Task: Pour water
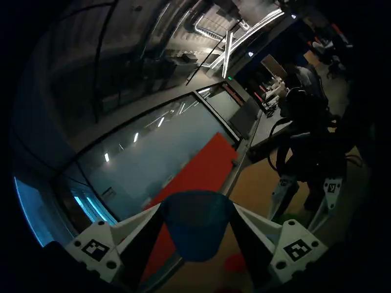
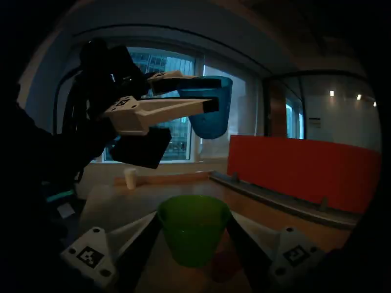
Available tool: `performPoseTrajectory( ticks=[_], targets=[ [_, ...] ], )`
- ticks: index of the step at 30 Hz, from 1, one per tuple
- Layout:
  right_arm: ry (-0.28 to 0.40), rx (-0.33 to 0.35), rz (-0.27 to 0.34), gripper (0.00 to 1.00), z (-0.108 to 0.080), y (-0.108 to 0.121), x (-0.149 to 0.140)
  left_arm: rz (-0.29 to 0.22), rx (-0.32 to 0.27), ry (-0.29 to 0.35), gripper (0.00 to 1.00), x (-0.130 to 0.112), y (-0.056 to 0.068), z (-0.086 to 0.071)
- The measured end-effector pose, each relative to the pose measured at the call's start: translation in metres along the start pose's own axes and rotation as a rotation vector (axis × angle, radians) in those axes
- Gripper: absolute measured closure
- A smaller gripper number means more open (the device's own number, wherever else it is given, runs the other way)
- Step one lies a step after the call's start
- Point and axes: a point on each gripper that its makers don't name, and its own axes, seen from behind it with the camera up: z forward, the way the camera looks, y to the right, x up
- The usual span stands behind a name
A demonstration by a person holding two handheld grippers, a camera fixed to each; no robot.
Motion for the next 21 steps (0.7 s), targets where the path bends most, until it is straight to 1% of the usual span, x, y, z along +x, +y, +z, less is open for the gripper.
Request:
performPoseTrajectory(
  ticks=[6,12,15,21],
  targets=[
    [0.004,-0.002,-0.002,0.09,-0.001,0.002,0.001,-0.100,0.004,-0.006,0.12,-0.002,-0.005,0.001],
    [0.011,-0.007,0.000,0.09,-0.003,0.005,0.002,-0.224,-0.001,-0.006,0.12,-0.007,-0.007,-0.002],
    [0.012,-0.009,0.000,0.09,-0.003,0.005,0.003,-0.278,-0.007,-0.009,0.12,-0.009,-0.009,-0.003],
    [0.016,-0.016,0.003,0.09,-0.004,0.007,0.004,-0.372,-0.005,-0.005,0.12,-0.010,-0.015,-0.005]
  ],
)
